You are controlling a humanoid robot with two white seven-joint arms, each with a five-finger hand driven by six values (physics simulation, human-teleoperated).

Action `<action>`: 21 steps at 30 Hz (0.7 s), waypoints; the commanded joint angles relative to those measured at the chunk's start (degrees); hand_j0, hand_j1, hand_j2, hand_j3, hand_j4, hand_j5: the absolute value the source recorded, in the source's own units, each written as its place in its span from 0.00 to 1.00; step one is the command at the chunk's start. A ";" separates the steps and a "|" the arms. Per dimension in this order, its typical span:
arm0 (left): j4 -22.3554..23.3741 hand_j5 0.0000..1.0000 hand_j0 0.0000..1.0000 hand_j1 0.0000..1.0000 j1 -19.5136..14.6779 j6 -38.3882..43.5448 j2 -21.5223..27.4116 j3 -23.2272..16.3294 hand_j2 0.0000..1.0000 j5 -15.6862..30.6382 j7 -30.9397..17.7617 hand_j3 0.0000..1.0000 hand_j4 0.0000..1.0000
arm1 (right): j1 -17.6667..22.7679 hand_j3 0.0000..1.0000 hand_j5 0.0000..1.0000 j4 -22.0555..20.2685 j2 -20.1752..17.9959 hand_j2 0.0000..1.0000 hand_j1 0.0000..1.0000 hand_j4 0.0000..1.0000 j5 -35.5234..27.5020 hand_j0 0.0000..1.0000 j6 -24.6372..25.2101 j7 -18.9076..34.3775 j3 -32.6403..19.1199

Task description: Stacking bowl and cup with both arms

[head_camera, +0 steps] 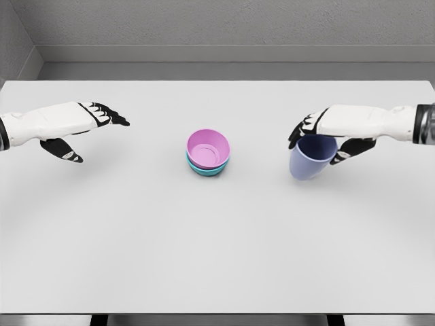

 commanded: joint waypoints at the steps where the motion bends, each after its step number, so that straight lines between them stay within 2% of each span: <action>1: 0.00 1.00 1.00 1.00 0.00 0.16 0.06 0.01 1.00 0.33 0.03 1.00 1.00 | 0.00 0.66 0.66 -0.05 0.46 0.66 0.66 0.66 -0.36 0.66 0.15 -0.01 -0.04; 21: 0.00 1.00 1.00 1.00 0.18 0.16 0.14 -0.16 1.00 0.42 0.03 1.00 1.00 | -5.27 0.65 0.65 0.22 6.87 0.65 0.65 0.65 -0.45 0.65 0.15 -0.01 2.33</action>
